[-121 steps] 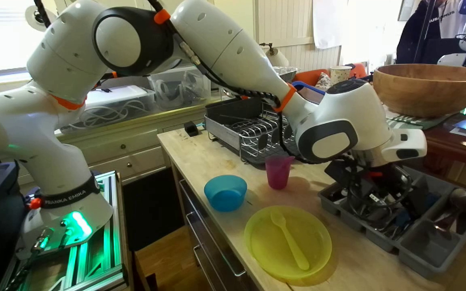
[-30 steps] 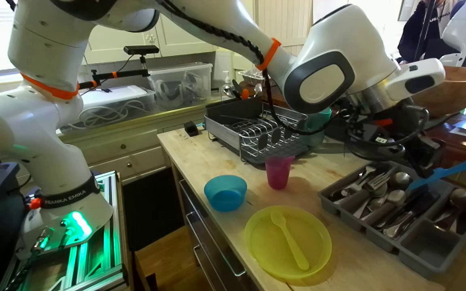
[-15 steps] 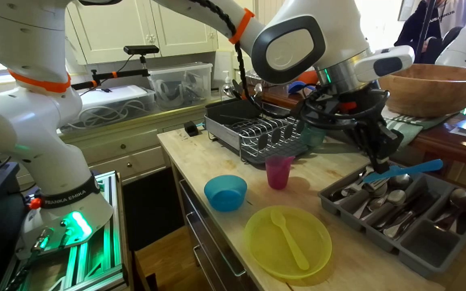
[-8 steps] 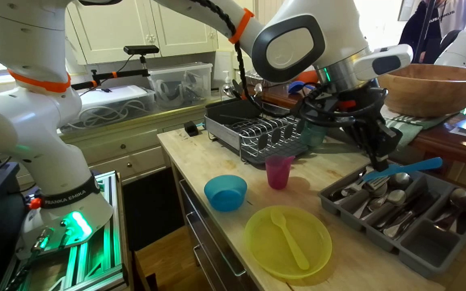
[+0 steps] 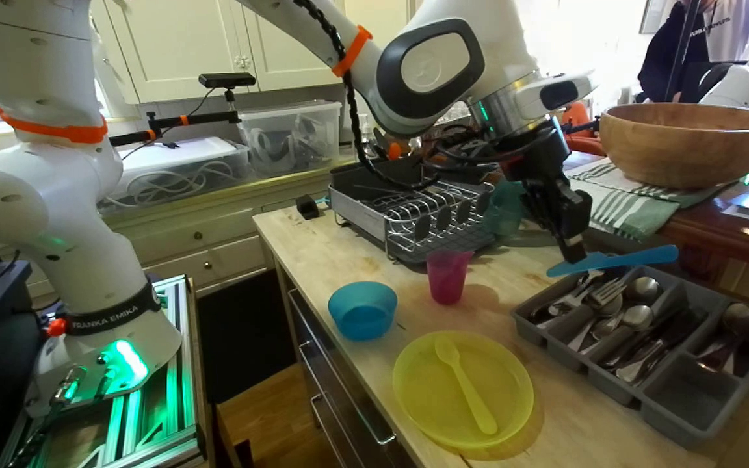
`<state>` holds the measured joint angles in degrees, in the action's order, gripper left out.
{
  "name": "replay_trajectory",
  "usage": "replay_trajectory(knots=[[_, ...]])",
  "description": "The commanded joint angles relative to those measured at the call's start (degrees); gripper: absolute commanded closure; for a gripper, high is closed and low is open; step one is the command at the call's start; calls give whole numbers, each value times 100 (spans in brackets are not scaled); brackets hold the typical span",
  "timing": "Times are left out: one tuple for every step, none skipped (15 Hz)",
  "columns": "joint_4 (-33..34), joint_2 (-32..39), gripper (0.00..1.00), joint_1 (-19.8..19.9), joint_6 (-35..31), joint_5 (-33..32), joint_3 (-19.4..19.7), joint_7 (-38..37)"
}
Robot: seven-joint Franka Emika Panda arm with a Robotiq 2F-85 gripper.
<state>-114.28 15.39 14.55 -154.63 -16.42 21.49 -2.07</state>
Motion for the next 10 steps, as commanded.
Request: replay_trajectory(knots=[[-789, -588, 99, -244, -81, -512, 191, -687], [-903, -688, 99, -235, -62, -543, 159, -736], [-1018, -769, 99, -243, -94, -639, 164, -867], [-1107, -859, 99, -228, -49, -663, 133, -903], [-1221, -965, 99, -199, 31, -600, 68, -864], [-1337, -1053, 99, -174, 71, -513, 6, -791], [-1424, -1143, 99, -177, 142, -509, -25, -814], [-1526, -1226, 99, -175, 186, -519, -56, -843], [-1621, -1306, 99, -182, 183, -593, -72, -962], [-1703, -1357, 99, -172, 172, -617, -102, -1034]])
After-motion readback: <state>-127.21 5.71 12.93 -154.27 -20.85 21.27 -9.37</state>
